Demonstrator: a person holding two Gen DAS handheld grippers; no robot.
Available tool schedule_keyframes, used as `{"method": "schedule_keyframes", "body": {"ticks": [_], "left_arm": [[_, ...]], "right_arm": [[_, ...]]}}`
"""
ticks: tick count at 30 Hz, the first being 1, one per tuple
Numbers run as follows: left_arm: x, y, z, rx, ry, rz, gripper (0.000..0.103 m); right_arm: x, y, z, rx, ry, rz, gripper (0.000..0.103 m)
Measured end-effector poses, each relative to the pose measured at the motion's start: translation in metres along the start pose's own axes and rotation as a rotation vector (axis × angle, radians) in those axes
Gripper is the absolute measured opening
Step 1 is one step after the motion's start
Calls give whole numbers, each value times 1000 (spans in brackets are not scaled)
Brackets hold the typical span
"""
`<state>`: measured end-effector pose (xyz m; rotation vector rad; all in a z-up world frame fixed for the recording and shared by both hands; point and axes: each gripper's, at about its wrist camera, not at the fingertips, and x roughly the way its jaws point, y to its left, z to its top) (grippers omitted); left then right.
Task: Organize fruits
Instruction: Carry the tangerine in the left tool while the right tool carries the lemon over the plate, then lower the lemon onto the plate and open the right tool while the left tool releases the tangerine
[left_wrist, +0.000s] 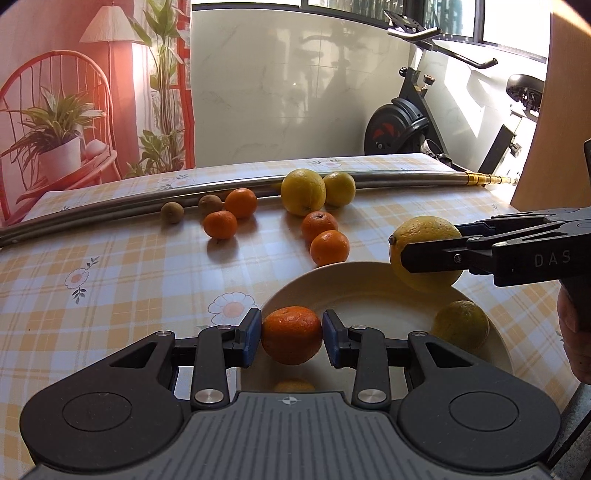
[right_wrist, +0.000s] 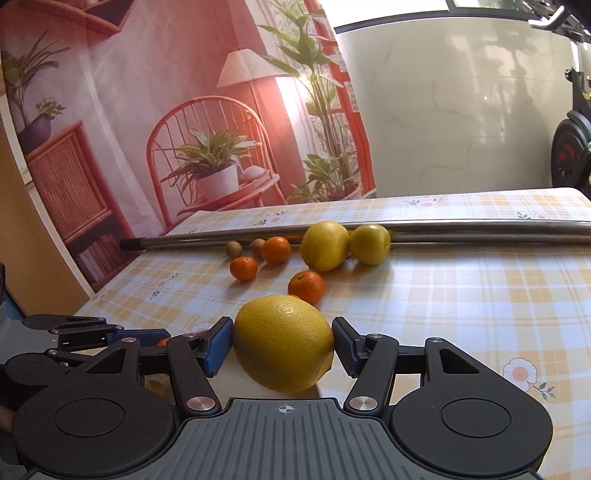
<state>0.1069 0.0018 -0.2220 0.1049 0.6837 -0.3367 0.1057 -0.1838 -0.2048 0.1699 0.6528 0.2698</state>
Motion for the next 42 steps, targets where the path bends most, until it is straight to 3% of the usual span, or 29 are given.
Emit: {"method": "schedule_keyframes", "body": {"ticks": [8,23,35,42], "left_arm": [[1,-4,-4,33,-3,15,38],[-1,-3,-8,-5,-3,19,39],[-2,1,-11,-59,-10,14,39],[-8,3,-9,-90,-46,5,39]], "right_arm": [[10,29,-9,-98,72,-27,55],[21,38,-14,-188,137,-113,55],[19,37,-18,-206,135,-117,55],[6,33,-18,-177,78,-93,55]]}}
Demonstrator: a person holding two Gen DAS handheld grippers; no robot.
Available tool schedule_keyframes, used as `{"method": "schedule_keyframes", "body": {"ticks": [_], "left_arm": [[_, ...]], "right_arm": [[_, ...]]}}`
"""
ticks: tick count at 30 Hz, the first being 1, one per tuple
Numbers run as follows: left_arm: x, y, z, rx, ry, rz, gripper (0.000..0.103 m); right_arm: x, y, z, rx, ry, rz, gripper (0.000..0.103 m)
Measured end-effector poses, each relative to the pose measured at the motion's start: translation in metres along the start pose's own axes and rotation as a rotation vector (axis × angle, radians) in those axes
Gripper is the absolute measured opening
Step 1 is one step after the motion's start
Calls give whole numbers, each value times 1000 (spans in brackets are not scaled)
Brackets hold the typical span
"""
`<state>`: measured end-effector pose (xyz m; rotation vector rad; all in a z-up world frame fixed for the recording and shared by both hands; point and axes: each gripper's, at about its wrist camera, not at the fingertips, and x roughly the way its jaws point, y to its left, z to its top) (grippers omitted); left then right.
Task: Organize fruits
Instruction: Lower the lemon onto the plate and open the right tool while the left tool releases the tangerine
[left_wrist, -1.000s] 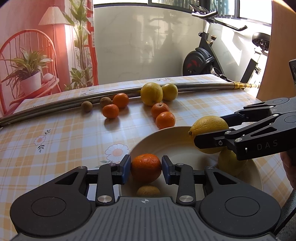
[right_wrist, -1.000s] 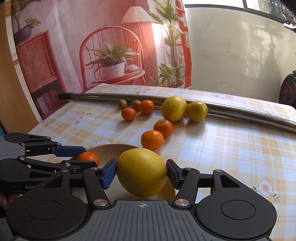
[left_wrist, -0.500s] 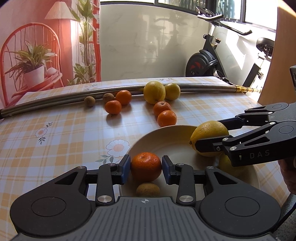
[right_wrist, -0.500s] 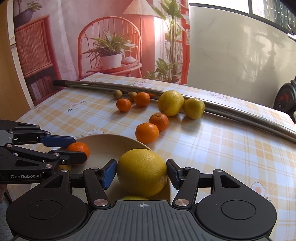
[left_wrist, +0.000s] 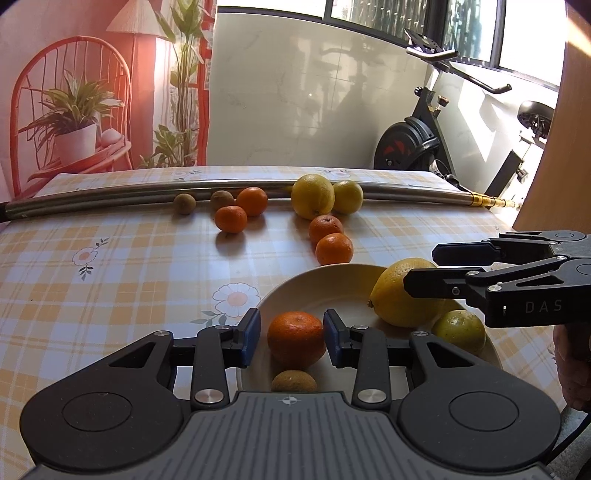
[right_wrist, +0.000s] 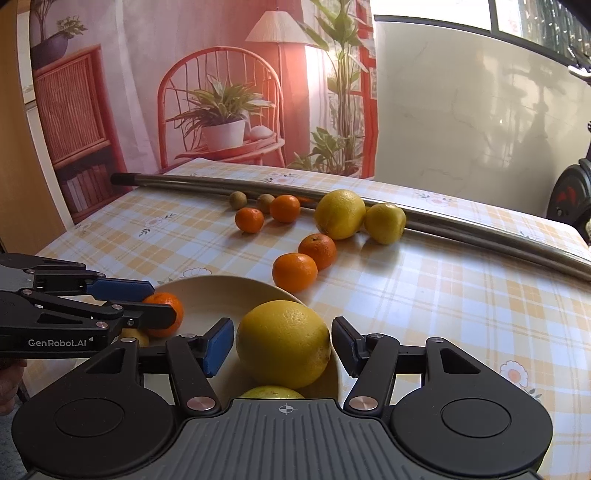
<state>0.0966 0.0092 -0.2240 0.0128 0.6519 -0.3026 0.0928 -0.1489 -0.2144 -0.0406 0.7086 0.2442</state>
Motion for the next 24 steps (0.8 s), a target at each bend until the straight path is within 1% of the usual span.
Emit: {"method": "schedule_keyframes", "body": {"ticks": [2,4,6,9,15,17,18,21,24], "left_arm": [[-1,-1,0,-5,-11,2,39],[-2,-1,1,-15,-21,-1,39],[-3,0,1,-25,-29,-2,39],[-4,1,1,-39,-37,5,39],[-7,5,1,-83,-61,17,39],[-7,6,2,-94,-64,10,39],[-7,6,2,-99,-63,6,39],[-8,7,5,-110,-63,3,39],[-12,15,11,-141,-69,13,39]], "right_arm": [[-8,-3,0,12,-50,17,55],[-15,-7,1,23,-96,10,55],[-20,-13,1,37,-137,-11,55],[-23,-29,-1,81,-180,-66,55],[-20,-66,-21,221,-226,-155,55],[-18,-77,-27,271,-228,-175,55],[-17,-80,-30,279,-228,-188,55],[-11,-82,-37,253,-209,-231,55],[-9,-81,-40,262,-201,-222,55]]}}
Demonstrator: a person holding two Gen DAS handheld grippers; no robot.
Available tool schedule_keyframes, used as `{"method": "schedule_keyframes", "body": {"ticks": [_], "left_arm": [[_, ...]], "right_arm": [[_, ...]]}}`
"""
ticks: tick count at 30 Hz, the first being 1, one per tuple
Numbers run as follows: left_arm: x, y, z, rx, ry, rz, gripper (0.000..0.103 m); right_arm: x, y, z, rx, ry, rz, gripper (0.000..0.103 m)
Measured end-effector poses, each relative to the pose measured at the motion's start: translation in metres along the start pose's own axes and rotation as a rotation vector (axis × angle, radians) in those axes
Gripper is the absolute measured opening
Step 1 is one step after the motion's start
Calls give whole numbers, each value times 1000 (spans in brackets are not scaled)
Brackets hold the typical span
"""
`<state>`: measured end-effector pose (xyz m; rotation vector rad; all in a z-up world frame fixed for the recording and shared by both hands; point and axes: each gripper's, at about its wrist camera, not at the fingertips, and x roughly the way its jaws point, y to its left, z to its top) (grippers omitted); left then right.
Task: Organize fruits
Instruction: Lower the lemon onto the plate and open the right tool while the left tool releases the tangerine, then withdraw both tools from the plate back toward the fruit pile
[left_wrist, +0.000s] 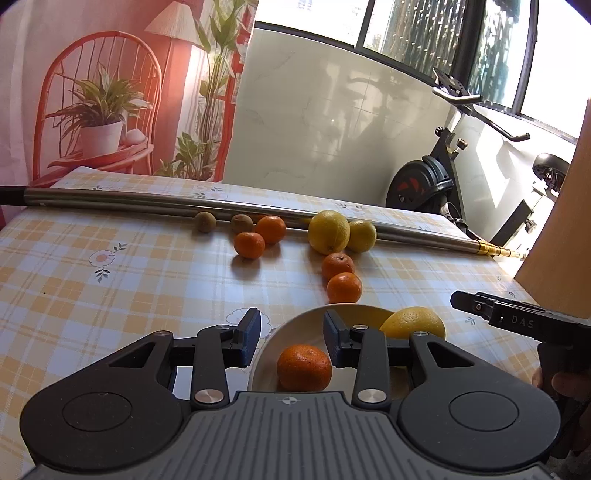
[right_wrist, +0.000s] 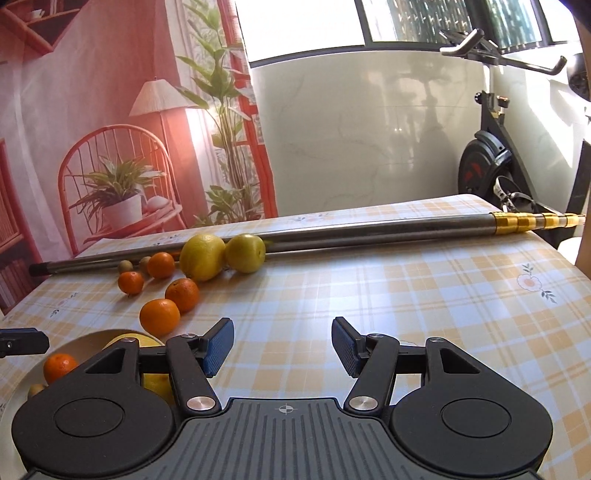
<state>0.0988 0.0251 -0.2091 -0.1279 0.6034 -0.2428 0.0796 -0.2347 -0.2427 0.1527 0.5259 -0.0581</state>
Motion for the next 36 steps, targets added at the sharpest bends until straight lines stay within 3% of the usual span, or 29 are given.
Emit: {"method": "schedule_keyframes", "body": {"ticks": [11,21,36], "left_arm": [[-28,31,66,-73,-92,20,39],[-33,45,108,-62,-154,76,39],[35,67,116,-115,-52,94,39]], "right_arm": [[-12,-1,32,26,-33,26,55],[-9,-9,69,-25,-94,33,56],[60,9,96,-135,-41,85,55]]}}
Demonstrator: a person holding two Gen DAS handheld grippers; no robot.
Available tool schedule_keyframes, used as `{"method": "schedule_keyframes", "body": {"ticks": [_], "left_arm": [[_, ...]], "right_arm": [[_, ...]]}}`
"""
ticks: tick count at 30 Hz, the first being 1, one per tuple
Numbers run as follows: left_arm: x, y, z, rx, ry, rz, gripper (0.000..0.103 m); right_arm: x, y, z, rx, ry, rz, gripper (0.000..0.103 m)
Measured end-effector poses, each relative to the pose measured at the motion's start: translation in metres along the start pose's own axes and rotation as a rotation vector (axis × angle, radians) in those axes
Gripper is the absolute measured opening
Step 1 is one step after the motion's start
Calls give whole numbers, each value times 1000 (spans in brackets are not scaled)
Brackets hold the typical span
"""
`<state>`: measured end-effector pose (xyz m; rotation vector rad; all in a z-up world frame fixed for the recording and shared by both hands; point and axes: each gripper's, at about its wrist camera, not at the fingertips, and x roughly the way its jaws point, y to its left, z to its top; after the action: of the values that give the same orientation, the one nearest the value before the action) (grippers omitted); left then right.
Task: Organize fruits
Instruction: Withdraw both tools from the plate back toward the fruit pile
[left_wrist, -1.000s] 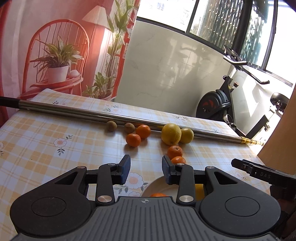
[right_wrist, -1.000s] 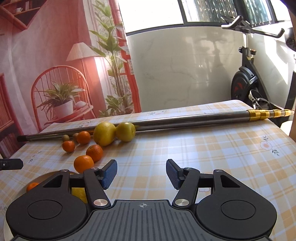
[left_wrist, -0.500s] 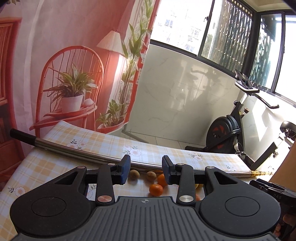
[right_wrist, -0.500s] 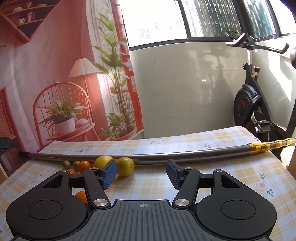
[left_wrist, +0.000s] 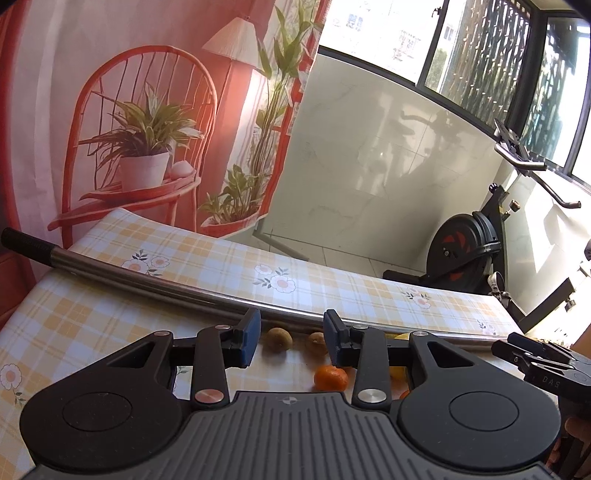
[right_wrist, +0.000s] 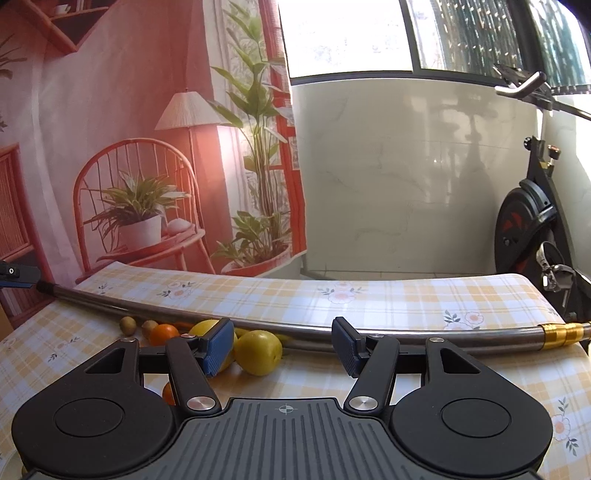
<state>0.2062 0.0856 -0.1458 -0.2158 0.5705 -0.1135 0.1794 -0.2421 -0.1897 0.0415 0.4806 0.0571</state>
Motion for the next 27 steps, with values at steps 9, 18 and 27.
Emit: {"method": "schedule_keyframes", "body": {"ticks": [9,18,27], "left_arm": [[35,-1,-1,2,53,-6,39],[54,-1,-5,9,94,-10,39],[56,-2,-8,27,107,-10,39]], "right_arm": [[63,10,-3,-92,70,3,55],[95,22,-9,-164,115,31,47],[85,15,-11,-127,141,113,23]]}}
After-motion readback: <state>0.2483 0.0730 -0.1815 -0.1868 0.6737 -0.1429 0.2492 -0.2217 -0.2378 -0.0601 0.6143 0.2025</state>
